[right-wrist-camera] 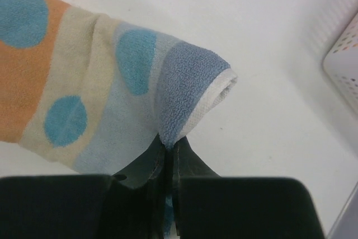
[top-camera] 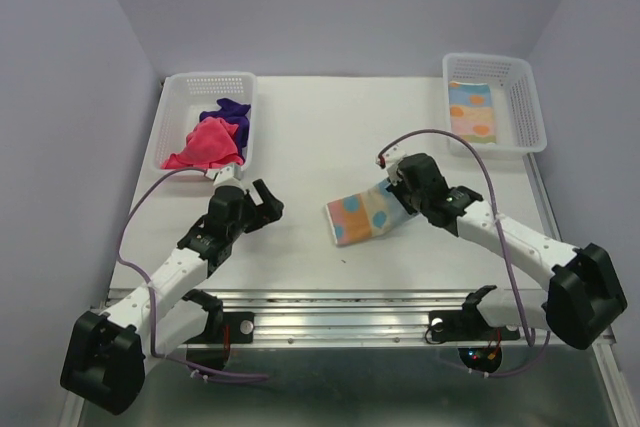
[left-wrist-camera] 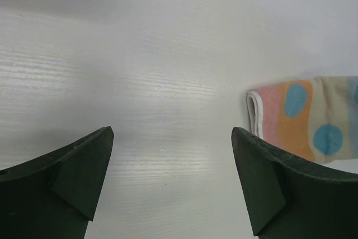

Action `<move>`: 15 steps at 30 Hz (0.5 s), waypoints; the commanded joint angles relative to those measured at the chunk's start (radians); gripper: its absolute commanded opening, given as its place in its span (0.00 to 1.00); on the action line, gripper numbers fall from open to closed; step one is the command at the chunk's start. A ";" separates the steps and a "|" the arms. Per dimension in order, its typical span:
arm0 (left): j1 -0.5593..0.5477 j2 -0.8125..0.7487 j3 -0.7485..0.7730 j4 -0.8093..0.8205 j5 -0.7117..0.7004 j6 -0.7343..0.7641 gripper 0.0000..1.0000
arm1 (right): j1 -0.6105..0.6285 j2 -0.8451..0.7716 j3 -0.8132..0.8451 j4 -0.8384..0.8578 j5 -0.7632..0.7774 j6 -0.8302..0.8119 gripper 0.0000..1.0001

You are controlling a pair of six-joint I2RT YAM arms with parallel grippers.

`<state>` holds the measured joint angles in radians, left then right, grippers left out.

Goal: Fold and stack the towels
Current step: Neatly place the folded towel into the bin

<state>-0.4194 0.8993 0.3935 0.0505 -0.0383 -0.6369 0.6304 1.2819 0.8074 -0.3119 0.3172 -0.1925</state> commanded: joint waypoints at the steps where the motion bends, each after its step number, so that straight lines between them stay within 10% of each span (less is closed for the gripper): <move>1: -0.005 -0.002 0.054 0.037 -0.051 0.009 0.99 | -0.073 -0.108 -0.007 -0.047 -0.122 -0.280 0.01; 15: -0.004 0.197 0.252 0.005 -0.129 0.049 0.99 | -0.475 -0.020 0.280 -0.297 -0.323 -0.806 0.04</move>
<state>-0.4194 1.0687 0.5728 0.0486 -0.1131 -0.6098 0.1864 1.2476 0.9833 -0.5621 0.0402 -0.8406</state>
